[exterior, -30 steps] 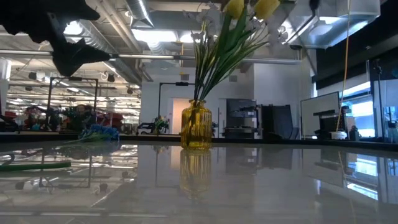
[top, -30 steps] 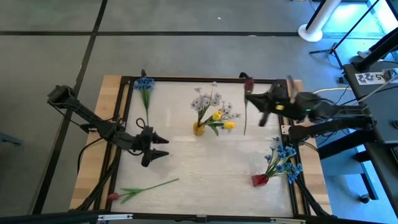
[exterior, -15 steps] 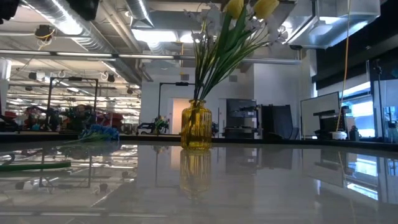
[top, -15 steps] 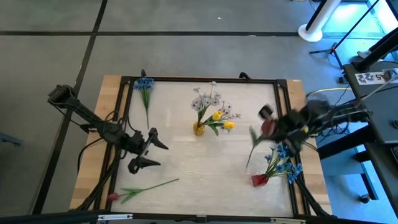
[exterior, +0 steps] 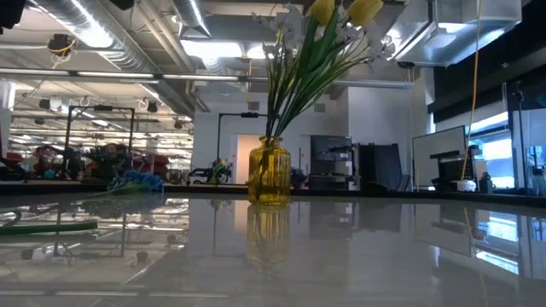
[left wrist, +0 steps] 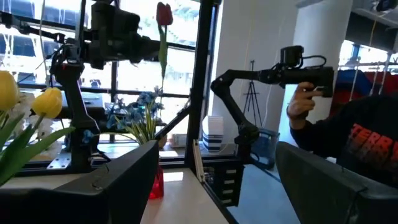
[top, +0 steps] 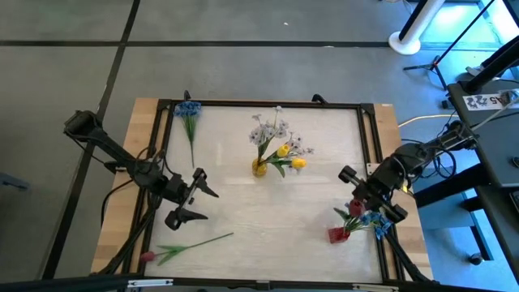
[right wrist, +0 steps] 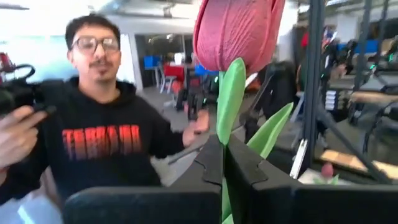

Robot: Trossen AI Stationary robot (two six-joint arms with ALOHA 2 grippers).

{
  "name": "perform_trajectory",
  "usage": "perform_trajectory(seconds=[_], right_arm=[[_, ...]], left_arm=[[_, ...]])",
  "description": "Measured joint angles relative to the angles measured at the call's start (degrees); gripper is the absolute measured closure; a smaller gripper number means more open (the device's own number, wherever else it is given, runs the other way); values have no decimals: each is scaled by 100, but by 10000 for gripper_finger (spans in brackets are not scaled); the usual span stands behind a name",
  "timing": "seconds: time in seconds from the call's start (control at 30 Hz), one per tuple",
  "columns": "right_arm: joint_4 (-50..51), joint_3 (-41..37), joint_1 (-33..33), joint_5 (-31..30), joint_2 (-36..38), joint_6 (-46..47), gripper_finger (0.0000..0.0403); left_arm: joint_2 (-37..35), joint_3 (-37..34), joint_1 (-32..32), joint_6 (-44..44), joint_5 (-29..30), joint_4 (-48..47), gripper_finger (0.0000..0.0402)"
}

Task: Sort flowers into vase by color
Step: Put the top red flower into the red vase

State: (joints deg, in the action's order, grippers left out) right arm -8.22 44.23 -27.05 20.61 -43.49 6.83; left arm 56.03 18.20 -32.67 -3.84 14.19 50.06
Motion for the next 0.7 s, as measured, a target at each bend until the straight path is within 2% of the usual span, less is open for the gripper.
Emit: perform_trajectory(seconds=[0.27,0.6,0.7], right_arm=[[633,0,0,249,102,-285,402],[666,-242,0,403,49,-732,402],[533,-390,0,434,51,-845,402]], left_arm=[[2,0,3,-109,5,79,84],[2,0,-145,-767,19,65,84],[0,0,-196,-860,236,-110,84]])
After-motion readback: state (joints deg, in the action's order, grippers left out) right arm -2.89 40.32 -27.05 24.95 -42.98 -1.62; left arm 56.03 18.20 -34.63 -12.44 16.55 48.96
